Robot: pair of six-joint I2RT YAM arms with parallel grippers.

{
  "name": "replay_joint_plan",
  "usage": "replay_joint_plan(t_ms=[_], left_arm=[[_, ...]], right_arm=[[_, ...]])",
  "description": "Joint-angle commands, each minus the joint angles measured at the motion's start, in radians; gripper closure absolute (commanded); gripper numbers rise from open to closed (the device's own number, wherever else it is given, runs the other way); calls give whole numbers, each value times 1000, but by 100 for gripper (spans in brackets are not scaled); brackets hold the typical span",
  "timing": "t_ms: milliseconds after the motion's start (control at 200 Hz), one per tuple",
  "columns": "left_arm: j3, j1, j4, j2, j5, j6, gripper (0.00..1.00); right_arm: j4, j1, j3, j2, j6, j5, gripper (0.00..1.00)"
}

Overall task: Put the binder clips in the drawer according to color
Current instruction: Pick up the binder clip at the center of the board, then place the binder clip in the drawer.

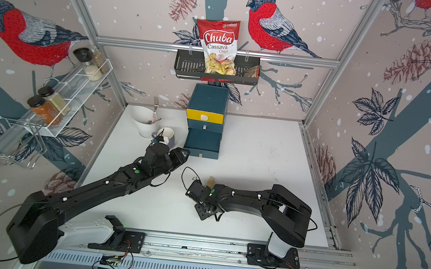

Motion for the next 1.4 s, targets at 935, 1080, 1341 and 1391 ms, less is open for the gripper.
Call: replay_joint_plan(t_ms=[935,1080,1341,1391], left_arm=[[16,184,-403,-202,233,653,48],[14,185,-403,-198,234,651,48],[11,185,-397,-186,242,652,48],[12,184,-396,-186,245,651,48]], right_arm=[[34,-423,804,398,24,168,60],[51,-436,825,450,40,174,57],[14,-440,866,486,56,169,37],[7,-438,866,478,58,175,31]])
